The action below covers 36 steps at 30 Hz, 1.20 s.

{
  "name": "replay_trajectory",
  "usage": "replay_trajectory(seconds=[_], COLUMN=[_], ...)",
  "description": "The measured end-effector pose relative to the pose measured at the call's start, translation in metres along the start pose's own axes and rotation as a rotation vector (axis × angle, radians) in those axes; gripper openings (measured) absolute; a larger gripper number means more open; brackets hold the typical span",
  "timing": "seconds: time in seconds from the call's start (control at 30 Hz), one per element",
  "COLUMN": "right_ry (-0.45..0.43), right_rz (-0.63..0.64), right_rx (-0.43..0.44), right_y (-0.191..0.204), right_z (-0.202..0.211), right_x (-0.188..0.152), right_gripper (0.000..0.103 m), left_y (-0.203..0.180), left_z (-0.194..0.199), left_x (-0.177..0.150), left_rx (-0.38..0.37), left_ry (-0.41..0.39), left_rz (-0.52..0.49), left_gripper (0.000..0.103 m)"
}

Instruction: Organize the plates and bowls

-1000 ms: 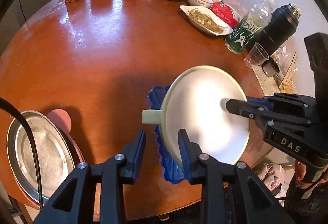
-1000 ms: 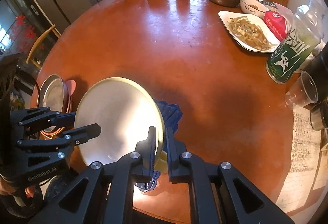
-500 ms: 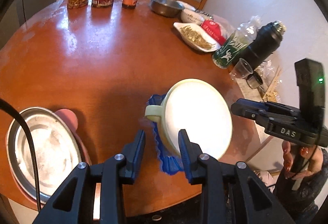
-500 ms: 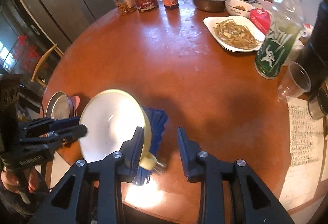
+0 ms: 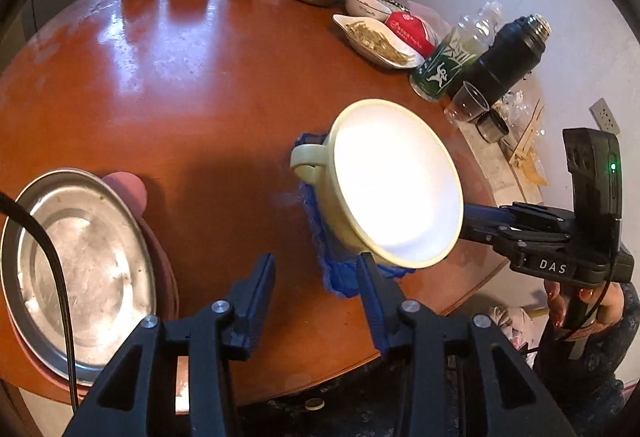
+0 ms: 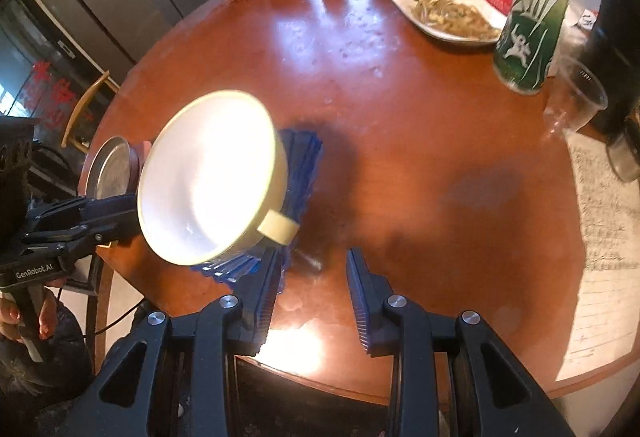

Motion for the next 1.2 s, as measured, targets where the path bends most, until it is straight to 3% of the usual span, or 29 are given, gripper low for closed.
replay_trajectory(seconds=[0.5, 0.7, 0.83, 0.87, 1.0, 1.2], right_ry=[0.040, 0.039, 0.027, 0.024, 0.009, 0.003], right_rz=[-0.040, -0.044, -0.035, -0.025, -0.010, 0.012], right_rx=[0.021, -0.008, 0.010, 0.011, -0.001, -0.003], right_y=[0.005, 0.008, 0.014, 0.016, 0.019, 0.021], right_z=[-0.027, -0.042, -0.047, -0.048, -0.048, -0.046], right_x=[-0.002, -0.003, -0.004, -0.005, -0.005, -0.001], right_gripper=[0.035, 0.034, 0.019, 0.013, 0.013, 0.013], left_y=[0.007, 0.003, 0.001, 0.001, -0.004, -0.008], left_z=[-0.026, -0.039, -0.047, -0.049, -0.054, -0.054], left_x=[0.002, 0.001, 0.001, 0.001, 0.002, 0.003], left_rx=[-0.020, -0.019, -0.035, -0.040, -0.080, -0.049], left_ry=[0.037, 0.054, 0.060, 0.060, 0.064, 0.070], left_rz=[0.036, 0.031, 0.046, 0.047, 0.049, 0.026], left_gripper=[0.042, 0.042, 0.041, 0.039, 0.024, 0.023])
Point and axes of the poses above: each gripper's, at about its wrist camera, not at the fingertips, and z roughly against the way its jaws point, y to its left, x to its top, the point moved 2 cm from there along -z, roughly the way its jaws point, and after that the axes turned 7 degrees about -y, right-handed, at the moved point
